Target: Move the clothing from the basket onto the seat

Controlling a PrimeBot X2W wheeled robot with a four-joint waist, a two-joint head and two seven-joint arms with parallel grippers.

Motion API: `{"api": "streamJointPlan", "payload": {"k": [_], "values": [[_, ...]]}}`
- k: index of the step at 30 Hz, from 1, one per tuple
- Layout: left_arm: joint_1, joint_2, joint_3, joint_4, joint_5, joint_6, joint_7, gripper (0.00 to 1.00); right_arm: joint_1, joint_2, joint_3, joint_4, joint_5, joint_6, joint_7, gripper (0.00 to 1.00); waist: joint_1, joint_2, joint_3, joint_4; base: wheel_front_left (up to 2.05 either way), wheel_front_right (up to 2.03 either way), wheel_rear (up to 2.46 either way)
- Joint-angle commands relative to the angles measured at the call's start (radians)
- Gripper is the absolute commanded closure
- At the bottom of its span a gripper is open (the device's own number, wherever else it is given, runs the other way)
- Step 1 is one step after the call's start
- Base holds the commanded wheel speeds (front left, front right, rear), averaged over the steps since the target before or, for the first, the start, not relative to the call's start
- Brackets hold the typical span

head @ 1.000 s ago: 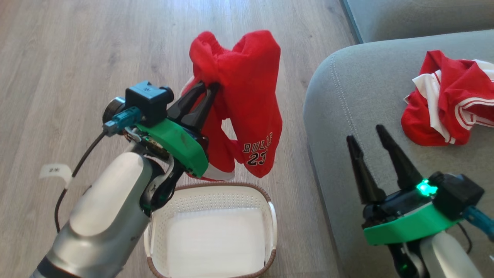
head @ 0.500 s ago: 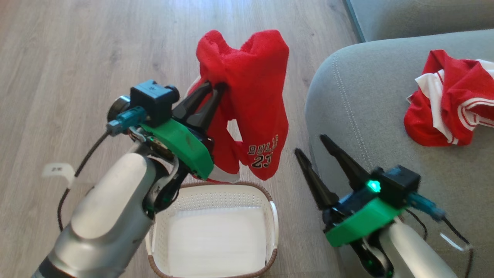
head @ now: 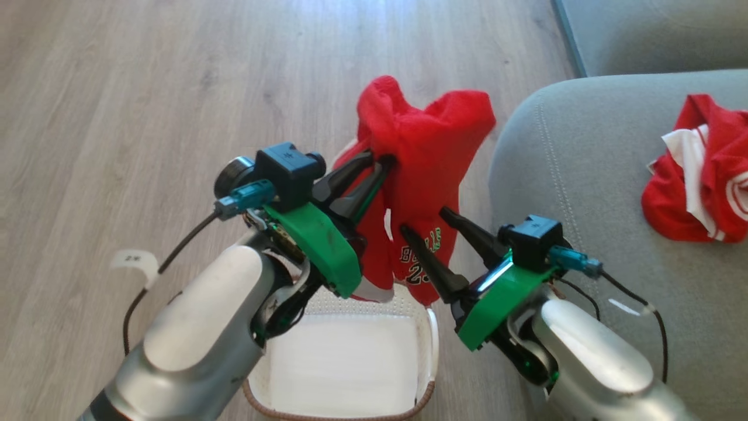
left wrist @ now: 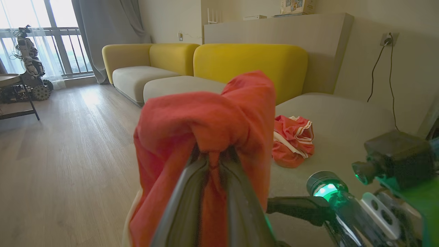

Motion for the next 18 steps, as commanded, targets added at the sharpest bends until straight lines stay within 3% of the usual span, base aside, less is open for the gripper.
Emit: {"api": "streamJointPlan", "payload": {"k": [1,10,18], "values": [[-0.076,0.009,0.037,-0.039,-0.002,-0.005,0.003,1.00,-0.047,0.005,0.014,-0.016,0.017,0.000,0.000,0.00,0.0001,0.0000,-0.001,0.011,0.00,0.00,0.00],[-0.075,-0.025,-0.026,-0.036,-0.010,-0.030,0.026,1.00,-0.173,-0.003,0.169,0.108,0.114,0.000,-0.014,0.00,0.0001,0.0000,-0.006,0.072,0.00,0.00,0.00],[-0.068,-0.036,-0.049,-0.029,-0.022,-0.035,0.031,1.00,-0.241,0.021,0.192,0.176,0.137,0.000,-0.025,0.00,0.0001,0.0000,-0.005,0.098,0.00,0.00,0.00]]}}
